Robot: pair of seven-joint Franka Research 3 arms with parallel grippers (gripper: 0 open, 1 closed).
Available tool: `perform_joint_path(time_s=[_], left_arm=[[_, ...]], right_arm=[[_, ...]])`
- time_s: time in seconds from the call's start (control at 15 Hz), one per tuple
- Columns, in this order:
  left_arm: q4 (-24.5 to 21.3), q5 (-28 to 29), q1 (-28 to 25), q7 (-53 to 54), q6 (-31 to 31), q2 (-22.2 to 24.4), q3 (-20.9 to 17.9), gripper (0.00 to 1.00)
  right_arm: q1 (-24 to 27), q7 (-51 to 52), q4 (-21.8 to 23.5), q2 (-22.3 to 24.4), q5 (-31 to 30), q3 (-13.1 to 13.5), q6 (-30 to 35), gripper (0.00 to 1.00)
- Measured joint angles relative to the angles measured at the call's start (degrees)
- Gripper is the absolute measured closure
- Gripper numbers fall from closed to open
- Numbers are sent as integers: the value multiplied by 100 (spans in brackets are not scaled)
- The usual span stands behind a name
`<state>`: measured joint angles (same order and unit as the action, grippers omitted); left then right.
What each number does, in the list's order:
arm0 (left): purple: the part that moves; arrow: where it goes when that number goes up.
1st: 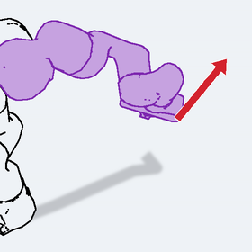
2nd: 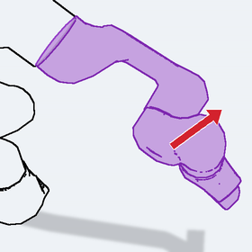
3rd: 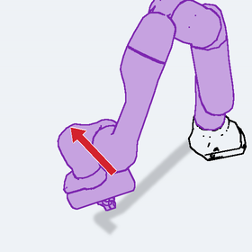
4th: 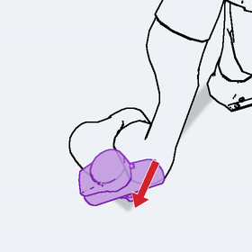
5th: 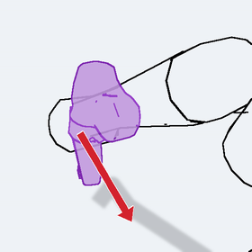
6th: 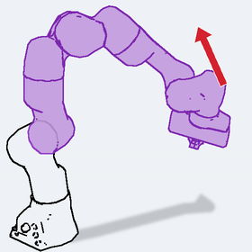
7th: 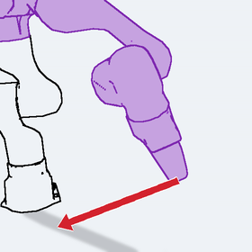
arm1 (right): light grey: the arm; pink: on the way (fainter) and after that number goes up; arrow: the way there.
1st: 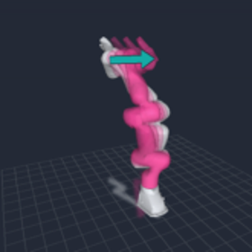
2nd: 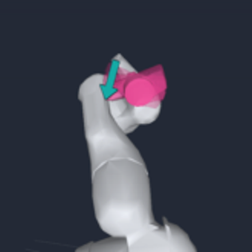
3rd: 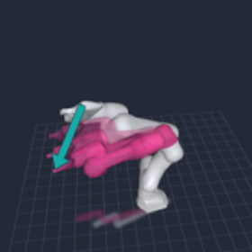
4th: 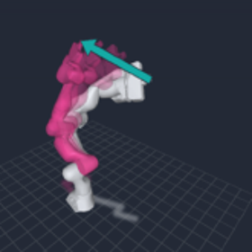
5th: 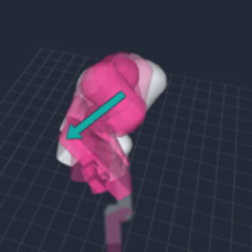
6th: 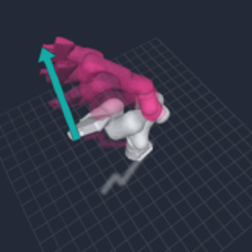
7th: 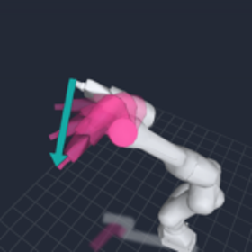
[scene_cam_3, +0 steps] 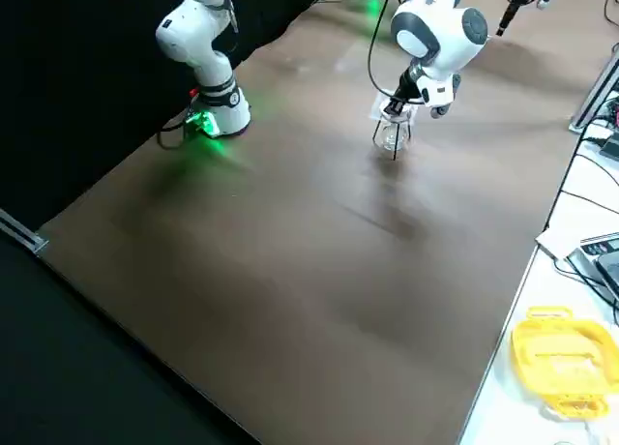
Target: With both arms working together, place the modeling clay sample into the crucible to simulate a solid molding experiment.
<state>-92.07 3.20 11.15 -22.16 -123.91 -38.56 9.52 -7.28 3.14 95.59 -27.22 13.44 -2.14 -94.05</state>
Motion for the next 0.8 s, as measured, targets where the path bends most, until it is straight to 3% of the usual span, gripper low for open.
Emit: perform_joint_path(time_s=[0.33,0.47,0.53,0.73,0.8], left_arm=[[-89,7,69,-45,59,-294,2,1],[-174,7,79,-69,62,-323,3,12],[-212,7,79,-74,88,-324,3,12],[-234,7,79,-161,378,-322,5,36],[-233,7,79,-173,498,-320,10,38]], right_arm=[[-32,4,0,-54,4,1,-46,63],[-31,21,0,-80,4,5,-60,63],[-30,37,0,-98,4,8,-76,64],[-30,67,0,-137,4,11,-96,68],[-30,85,-1,-141,4,12,-100,69]])
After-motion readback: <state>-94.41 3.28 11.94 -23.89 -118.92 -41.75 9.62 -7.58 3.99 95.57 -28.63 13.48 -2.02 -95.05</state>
